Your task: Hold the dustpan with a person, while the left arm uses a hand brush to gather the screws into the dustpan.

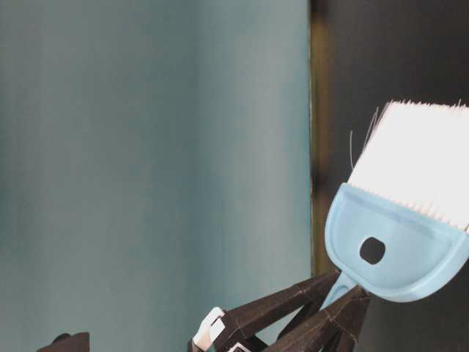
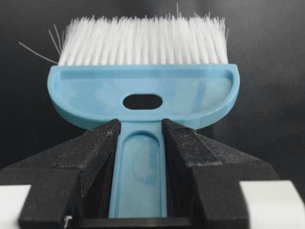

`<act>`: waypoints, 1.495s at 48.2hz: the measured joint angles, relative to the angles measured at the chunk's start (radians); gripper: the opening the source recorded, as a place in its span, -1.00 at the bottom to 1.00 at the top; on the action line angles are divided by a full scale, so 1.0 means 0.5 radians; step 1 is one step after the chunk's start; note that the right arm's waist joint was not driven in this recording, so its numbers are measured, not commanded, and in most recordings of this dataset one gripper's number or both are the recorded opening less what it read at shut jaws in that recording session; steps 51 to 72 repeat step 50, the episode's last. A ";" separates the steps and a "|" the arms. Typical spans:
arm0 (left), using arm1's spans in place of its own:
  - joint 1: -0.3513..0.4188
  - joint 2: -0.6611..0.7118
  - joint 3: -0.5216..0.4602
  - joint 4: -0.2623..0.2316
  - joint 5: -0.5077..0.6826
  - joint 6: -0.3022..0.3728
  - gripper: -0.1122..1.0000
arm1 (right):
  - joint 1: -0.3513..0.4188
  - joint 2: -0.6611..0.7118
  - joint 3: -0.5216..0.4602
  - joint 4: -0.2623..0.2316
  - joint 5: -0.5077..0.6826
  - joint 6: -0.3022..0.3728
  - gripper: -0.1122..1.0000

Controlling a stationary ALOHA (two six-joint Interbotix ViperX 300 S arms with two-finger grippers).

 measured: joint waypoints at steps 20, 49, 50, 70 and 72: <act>-0.021 0.003 0.000 0.000 -0.009 -0.089 0.73 | 0.000 0.000 0.000 0.000 -0.003 0.000 -0.80; -0.049 -0.202 0.058 -0.003 -0.021 -0.089 0.71 | 0.000 0.000 0.000 0.000 0.000 0.000 -0.80; -0.049 -0.221 0.067 0.000 -0.021 -0.089 0.71 | 0.000 0.000 0.000 -0.003 -0.003 0.000 -0.80; -0.049 -0.221 0.067 0.000 -0.021 -0.089 0.71 | 0.000 0.000 0.000 -0.003 -0.003 0.000 -0.80; -0.049 -0.221 0.067 0.000 -0.021 -0.089 0.71 | 0.000 0.000 0.000 -0.003 -0.003 0.000 -0.80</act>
